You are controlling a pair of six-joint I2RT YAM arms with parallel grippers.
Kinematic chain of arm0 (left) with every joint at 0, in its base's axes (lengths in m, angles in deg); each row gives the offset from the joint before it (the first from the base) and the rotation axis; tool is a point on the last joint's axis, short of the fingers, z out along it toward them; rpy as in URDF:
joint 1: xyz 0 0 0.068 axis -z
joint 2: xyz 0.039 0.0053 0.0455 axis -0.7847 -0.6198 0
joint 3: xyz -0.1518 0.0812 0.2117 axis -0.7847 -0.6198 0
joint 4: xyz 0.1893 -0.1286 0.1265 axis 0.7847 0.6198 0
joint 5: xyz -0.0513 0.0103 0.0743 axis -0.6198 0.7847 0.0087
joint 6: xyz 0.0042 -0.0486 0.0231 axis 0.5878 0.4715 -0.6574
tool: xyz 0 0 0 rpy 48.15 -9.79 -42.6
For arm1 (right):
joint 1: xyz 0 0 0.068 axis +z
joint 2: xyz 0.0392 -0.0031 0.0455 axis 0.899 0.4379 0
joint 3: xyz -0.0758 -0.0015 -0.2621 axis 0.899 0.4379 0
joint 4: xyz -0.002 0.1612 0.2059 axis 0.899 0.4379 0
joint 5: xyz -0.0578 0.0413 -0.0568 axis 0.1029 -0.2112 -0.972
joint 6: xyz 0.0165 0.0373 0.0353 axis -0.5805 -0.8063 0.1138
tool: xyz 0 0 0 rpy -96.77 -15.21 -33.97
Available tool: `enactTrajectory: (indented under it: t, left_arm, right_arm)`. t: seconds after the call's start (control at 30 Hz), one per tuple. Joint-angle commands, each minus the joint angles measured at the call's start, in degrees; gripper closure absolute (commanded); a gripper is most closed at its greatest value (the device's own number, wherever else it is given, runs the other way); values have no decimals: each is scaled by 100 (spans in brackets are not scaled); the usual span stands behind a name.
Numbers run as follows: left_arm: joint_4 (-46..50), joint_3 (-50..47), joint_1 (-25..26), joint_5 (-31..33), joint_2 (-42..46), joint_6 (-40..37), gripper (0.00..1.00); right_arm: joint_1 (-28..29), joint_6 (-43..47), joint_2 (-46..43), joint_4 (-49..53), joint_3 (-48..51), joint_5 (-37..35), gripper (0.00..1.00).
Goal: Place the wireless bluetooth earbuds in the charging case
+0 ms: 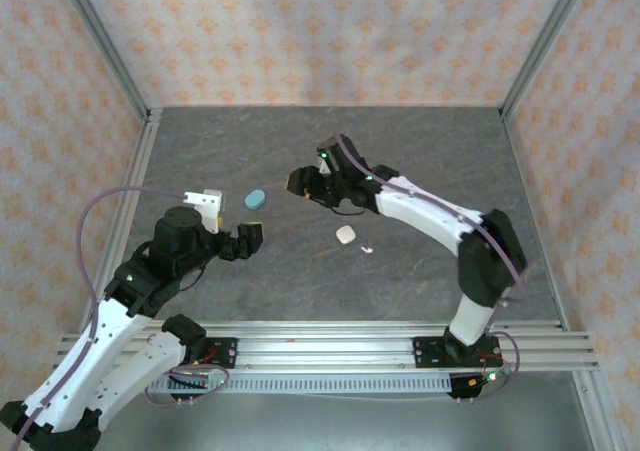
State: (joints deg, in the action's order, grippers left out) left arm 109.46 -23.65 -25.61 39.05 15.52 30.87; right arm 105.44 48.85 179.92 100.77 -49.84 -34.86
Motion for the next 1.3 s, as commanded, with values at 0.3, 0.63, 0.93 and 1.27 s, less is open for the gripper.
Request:
enactTrajectory:
  t: [0.3, 0.63, 0.93, 1.27]
  left_arm:
    - [-333, -366, 8, -483, -1101, 1478, 14]
    - [-1199, -615, 1177, 555, -2186, 2344, 15]
    - [-1608, -263, 1913, 875, -3565, 2456, 13]
    - [-1809, 92, 1932, 659, -4358, 2379, 13]
  right_arm:
    - [-80, 2044, 131, 2945, 158, -1381, 35]
    - [-212, 2631, 1179, 3644, -761, -1512, 34]
    - [-640, 2778, 1371, 3588, -705, -1221, 33]
    - [-668, 2873, 1573, 3502, -722, -895, 33]
